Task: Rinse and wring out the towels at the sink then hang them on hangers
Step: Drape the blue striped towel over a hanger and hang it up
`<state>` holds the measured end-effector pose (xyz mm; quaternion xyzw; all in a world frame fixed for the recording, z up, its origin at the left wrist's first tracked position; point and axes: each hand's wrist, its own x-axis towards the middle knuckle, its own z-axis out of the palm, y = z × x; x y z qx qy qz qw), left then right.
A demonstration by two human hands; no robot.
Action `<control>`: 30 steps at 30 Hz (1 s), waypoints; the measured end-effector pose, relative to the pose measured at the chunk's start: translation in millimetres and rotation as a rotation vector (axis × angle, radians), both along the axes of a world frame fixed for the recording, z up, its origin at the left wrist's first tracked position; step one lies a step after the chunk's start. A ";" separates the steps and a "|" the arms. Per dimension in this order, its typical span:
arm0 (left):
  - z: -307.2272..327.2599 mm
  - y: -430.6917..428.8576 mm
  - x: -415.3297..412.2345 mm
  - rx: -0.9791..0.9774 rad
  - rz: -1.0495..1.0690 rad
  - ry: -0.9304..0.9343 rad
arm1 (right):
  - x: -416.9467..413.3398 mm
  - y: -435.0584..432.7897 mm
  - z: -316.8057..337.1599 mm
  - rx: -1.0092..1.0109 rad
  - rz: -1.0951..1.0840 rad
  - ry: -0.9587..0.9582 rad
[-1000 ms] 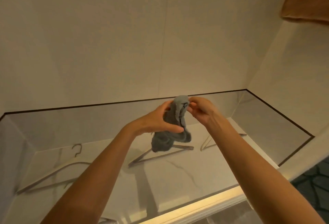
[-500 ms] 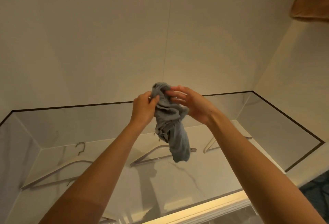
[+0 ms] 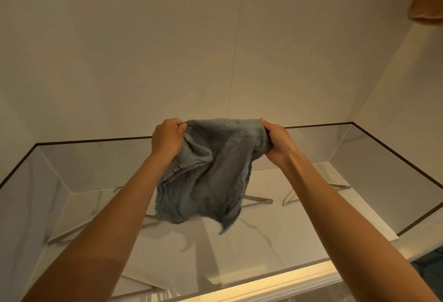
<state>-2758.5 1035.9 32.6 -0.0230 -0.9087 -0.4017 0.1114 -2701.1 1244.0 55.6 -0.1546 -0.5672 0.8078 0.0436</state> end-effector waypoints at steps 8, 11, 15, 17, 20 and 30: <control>-2.6 31.5 36.3 0.154 -0.413 -0.299 | -16.3 -35.6 22.3 -0.063 0.146 0.118; -15.4 39.5 41.9 -0.099 -0.475 -0.376 | -18.8 -35.0 28.3 -0.219 0.123 0.149; -30.9 51.1 35.4 0.003 -0.327 -0.269 | -17.9 -23.3 38.3 -0.388 0.080 0.188; -29.0 47.6 26.4 0.067 -0.250 -0.235 | -18.0 -8.5 39.0 -0.383 -0.011 0.187; -13.3 36.7 14.9 0.076 -0.144 -0.144 | -21.2 22.4 27.3 -0.110 -0.308 0.056; 62.9 57.7 13.8 -0.034 -0.350 0.087 | -13.4 9.5 -5.3 0.875 0.303 0.004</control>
